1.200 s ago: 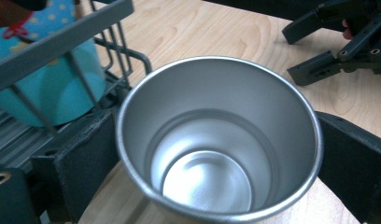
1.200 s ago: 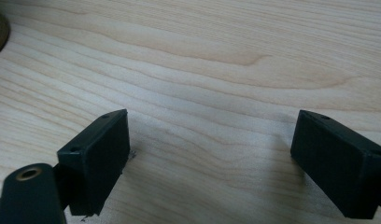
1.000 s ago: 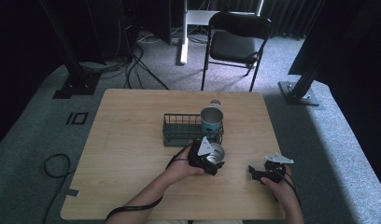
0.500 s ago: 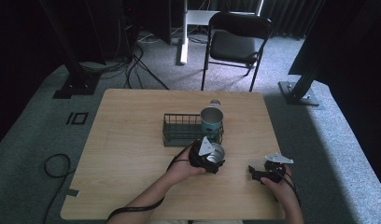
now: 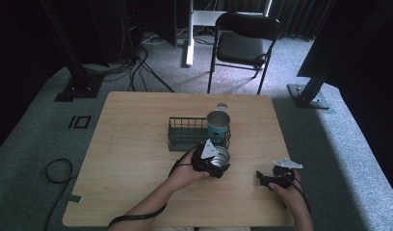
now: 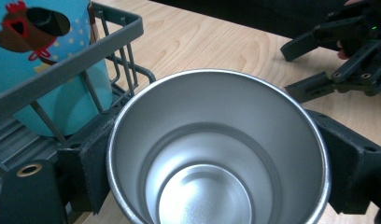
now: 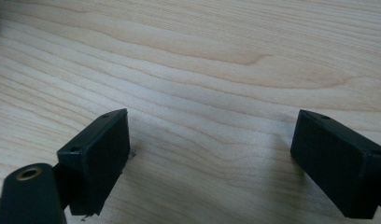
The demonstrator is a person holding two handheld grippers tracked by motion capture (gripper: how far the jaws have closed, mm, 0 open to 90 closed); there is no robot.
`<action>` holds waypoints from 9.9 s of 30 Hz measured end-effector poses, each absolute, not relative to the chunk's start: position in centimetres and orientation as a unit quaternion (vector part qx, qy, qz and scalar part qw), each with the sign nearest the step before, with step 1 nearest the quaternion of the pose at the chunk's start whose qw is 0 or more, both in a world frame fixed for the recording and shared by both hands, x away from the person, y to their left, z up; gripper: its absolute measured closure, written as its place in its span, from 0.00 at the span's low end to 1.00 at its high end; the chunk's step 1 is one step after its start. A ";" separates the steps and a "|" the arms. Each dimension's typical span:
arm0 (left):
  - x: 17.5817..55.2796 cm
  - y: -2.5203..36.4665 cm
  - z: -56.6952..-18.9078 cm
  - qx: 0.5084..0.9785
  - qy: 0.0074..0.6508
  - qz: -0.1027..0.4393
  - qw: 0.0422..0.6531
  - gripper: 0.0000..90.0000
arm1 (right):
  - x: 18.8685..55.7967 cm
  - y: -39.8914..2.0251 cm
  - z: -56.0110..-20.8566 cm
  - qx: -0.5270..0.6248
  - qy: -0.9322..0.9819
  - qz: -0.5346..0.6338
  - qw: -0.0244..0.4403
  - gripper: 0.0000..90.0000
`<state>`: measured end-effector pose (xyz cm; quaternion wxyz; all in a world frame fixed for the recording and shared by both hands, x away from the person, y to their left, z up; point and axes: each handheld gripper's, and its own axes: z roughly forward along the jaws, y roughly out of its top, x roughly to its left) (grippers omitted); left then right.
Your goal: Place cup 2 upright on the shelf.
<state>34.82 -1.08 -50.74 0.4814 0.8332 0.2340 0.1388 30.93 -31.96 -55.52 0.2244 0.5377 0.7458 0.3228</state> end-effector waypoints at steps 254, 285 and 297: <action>33.4 18.1 -49.5 0.745 0.415 0.248 0.459 0.09 | 30.9 -31.9 -55.5 0.538 0.746 0.322 0.225 0.13; 29.7 23.4 -52.7 0.731 0.467 0.247 0.431 0.09 | 30.9 -32.0 -55.5 0.537 0.746 0.322 0.226 0.13; 28.9 25.1 -53.5 0.723 0.497 0.252 0.408 0.09 | 30.9 -32.0 -55.5 0.537 0.746 0.322 0.225 0.13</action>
